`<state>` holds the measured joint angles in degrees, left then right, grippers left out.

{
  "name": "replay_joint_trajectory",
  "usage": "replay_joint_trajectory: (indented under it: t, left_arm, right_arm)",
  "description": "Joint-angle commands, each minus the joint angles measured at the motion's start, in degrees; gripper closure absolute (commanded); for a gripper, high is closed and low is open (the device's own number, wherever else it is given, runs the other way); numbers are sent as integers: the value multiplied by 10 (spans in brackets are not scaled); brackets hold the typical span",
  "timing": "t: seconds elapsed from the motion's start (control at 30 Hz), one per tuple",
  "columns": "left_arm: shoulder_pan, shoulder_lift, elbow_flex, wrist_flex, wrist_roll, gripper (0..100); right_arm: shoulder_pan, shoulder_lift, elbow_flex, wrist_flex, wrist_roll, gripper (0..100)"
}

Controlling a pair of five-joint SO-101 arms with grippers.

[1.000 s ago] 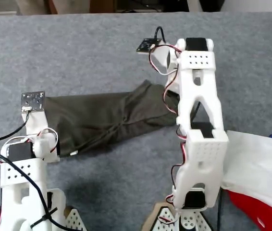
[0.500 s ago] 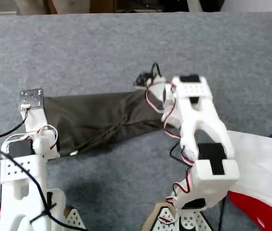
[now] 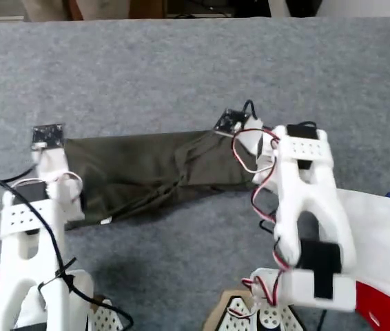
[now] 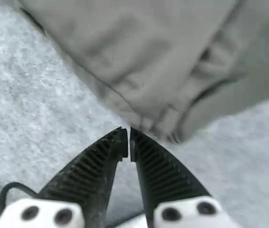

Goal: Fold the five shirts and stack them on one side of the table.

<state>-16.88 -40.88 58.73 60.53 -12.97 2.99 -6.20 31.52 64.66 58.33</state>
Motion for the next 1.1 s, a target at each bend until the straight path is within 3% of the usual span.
replay_joint_trajectory:
  t: [0.0,0.17,0.23,0.4,0.63,0.87,1.07]
  left_arm:
    - [-55,3,-64,-18,-4,977]
    - [-79,74,-147,38,51,780]
    - [-73,135,-198,75,71,748]
    - [-49,298,-301,136,62,747]
    - [-86,477,-400,103,61,747]
    - [-111,509,-421,91,-25,844]
    - [-106,509,-370,40,-35,930]
  right_arm:
    - [-1,-76,-55,29,3,974]
    - [-3,-84,-108,41,-45,974]
    - [-4,-84,-109,40,-67,975]
    - [-4,-86,-79,11,-117,975]
    - [0,-89,-7,-35,-117,975]
    - [0,-89,13,-57,-114,975]
    - [0,-89,10,-83,-117,975]
